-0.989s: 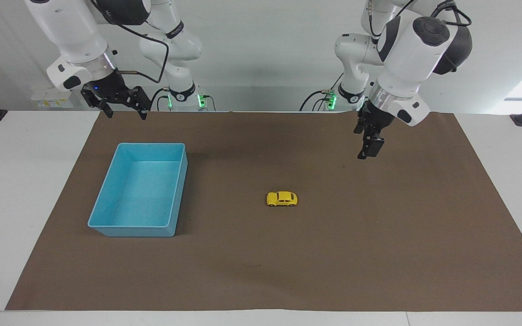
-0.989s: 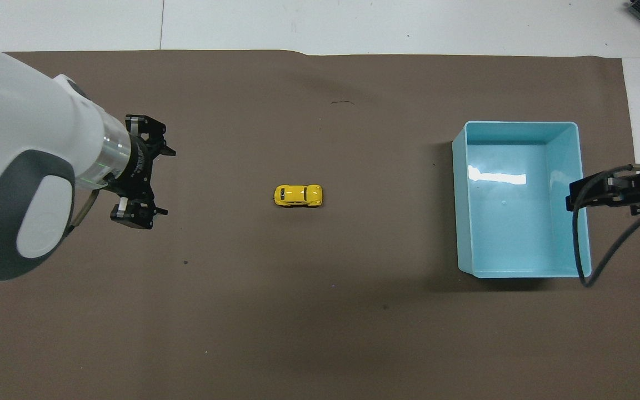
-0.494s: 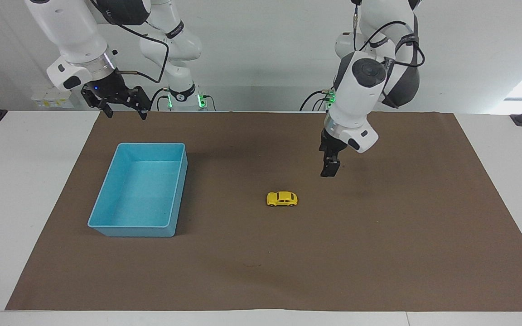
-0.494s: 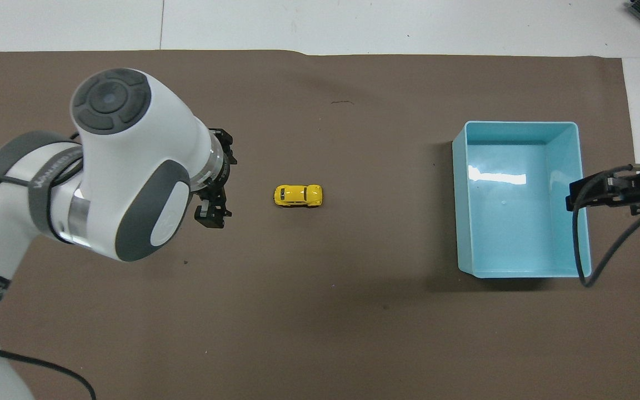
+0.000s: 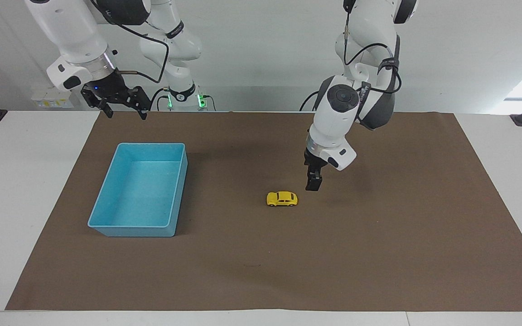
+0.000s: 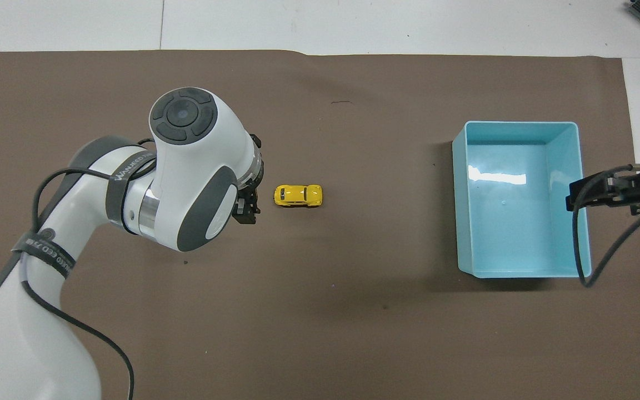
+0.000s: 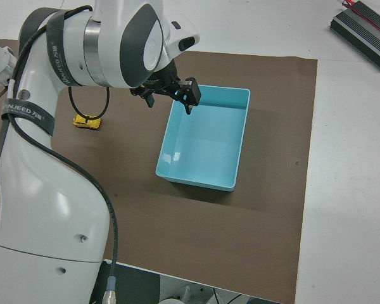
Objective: Wind up and store yellow beetle car
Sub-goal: 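Move the left gripper toward the yellow beetle car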
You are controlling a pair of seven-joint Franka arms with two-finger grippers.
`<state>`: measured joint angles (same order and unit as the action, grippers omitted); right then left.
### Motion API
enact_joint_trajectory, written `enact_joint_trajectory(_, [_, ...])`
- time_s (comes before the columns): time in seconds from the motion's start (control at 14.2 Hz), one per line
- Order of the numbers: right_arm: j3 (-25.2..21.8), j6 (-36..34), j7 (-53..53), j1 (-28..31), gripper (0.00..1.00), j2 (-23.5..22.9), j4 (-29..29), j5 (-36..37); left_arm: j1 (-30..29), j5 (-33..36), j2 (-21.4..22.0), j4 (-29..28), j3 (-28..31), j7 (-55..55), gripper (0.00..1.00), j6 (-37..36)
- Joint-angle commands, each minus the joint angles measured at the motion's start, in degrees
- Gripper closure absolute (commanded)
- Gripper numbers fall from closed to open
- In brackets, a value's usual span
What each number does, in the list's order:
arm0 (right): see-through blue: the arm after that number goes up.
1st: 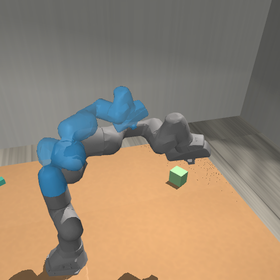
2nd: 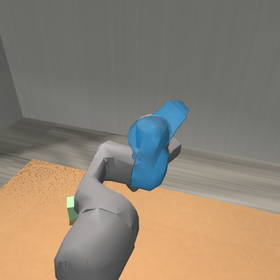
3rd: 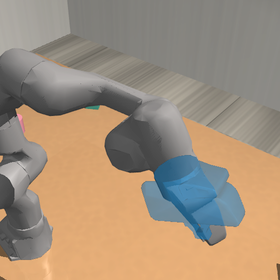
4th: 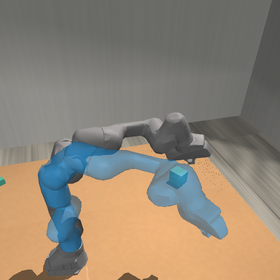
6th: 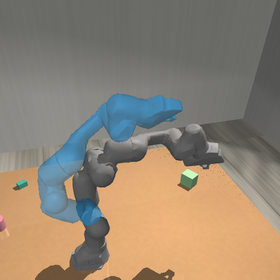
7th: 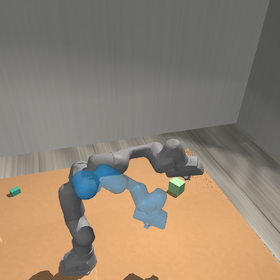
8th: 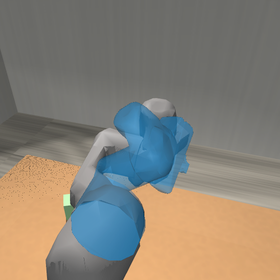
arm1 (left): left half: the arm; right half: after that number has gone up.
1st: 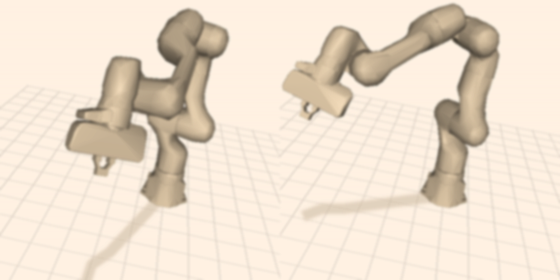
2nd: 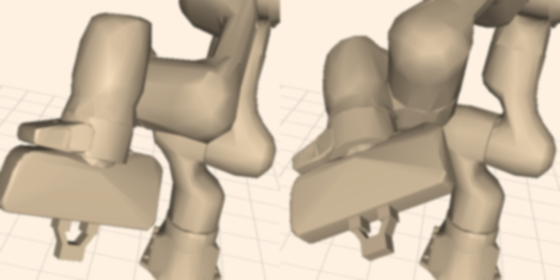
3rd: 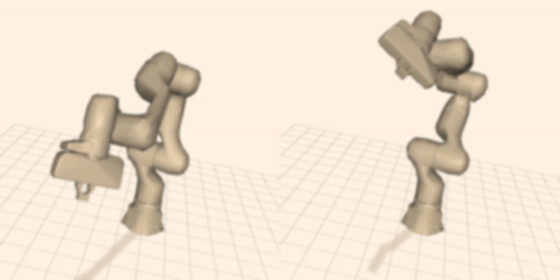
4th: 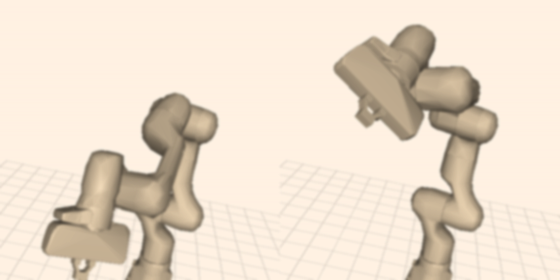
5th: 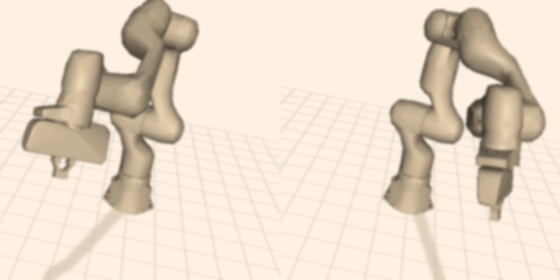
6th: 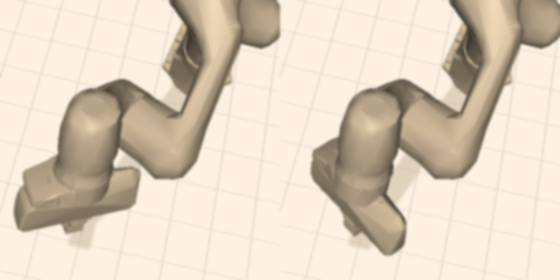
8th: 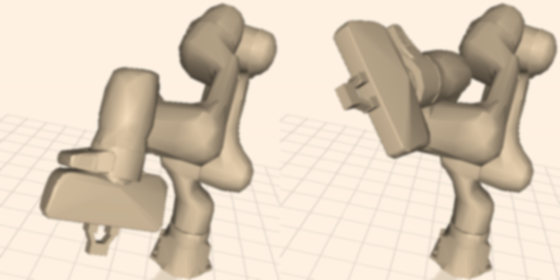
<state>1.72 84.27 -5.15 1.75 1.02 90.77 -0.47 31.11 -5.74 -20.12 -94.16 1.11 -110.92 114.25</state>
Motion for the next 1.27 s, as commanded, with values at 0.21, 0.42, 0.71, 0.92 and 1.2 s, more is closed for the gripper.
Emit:
enact_joint_trajectory(0.21, [0.0, 0.0, 1.2, 0.3, 0.00, 0.6, 0.5, -0.3, 4.6, 1.3, -9.8, 6.1, 1.2, -5.2, 0.00, 3.4])
enact_joint_trajectory(0.42, [0.0, 0.0, 1.2, 0.3, 0.00, 0.6, 0.5, -0.3, 5.2, 2.4, -11.8, 7.4, 1.1, -7.5, 0.00, 4.0])
enact_joint_trajectory(0.71, [0.0, 0.0, 1.2, 0.3, 0.00, 0.6, 0.5, -0.3, 4.8, 2.2, -11.9, 7.1, 1.0, -7.5, 0.00, 6.7])
enact_joint_trajectory(0.92, [0.0, 0.0, 1.2, 0.3, 0.00, 0.6, 0.5, -0.3, 5.3, 2.2, -12.1, 6.2, 1.0, -7.5, 0.03, 6.5])
enact_joint_trajectory(1.2, [0.0, 0.0, 1.2, 0.3, 0.00, 0.6, 0.5, -0.3, 5.5, 2.2, -12.0, 5.0, 0.9, -7.4, 0.13, 6.9])
